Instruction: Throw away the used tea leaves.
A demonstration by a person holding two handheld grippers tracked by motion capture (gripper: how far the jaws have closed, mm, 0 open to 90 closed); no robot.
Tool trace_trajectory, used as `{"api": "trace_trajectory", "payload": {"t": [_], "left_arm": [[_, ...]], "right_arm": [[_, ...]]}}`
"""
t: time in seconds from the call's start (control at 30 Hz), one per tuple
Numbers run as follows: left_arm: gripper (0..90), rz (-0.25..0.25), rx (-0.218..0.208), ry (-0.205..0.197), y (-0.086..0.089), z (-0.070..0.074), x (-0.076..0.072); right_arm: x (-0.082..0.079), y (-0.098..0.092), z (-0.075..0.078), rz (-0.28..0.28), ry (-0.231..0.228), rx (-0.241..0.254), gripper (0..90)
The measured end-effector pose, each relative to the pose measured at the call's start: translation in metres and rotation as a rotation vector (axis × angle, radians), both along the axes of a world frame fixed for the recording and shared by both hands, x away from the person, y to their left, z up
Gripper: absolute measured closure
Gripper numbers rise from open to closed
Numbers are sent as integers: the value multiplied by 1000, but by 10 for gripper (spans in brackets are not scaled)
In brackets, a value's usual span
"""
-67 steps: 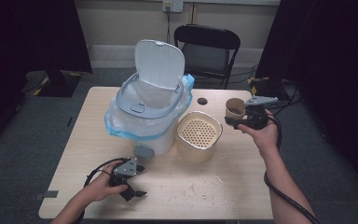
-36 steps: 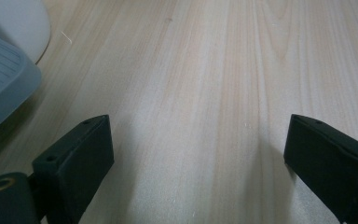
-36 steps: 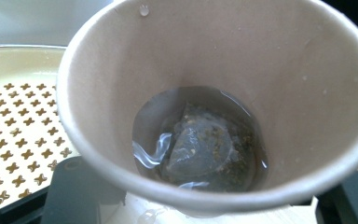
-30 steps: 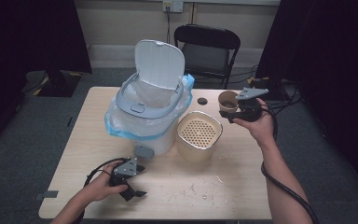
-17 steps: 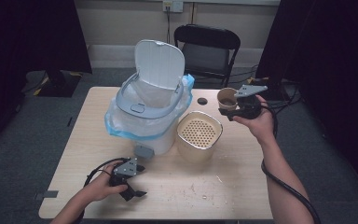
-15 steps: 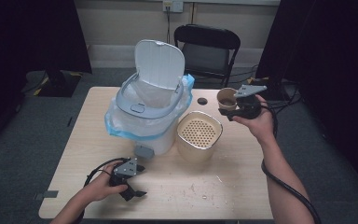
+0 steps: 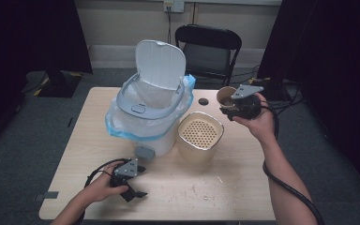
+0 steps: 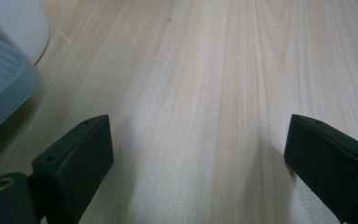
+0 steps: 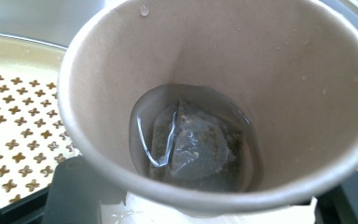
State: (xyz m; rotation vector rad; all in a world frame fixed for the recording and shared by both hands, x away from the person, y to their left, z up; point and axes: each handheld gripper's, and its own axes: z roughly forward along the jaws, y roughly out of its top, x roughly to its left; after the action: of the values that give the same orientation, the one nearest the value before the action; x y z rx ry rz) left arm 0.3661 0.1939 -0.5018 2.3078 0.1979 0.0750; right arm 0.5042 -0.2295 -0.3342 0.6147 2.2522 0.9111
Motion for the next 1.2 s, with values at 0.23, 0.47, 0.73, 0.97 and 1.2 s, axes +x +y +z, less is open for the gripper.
{"api": "trace_trajectory", "payload": {"t": [0.23,0.47,0.73,0.97,1.2], "left_arm": [[74,0,0,0,0,0,0],[74,0,0,0,0,0,0],[74,0,-1,1,0,0,0],[74,0,0,0,0,0,0],[74,0,0,0,0,0,0]], "right_arm": [[-2,5,3,8,-48,-86,334],[-5,10,6,10,-133,-161,335],[-7,13,4,32,-121,-186,335],[-9,15,4,32,-141,-232,335],[-13,19,5,37,-195,-313,336]]}}
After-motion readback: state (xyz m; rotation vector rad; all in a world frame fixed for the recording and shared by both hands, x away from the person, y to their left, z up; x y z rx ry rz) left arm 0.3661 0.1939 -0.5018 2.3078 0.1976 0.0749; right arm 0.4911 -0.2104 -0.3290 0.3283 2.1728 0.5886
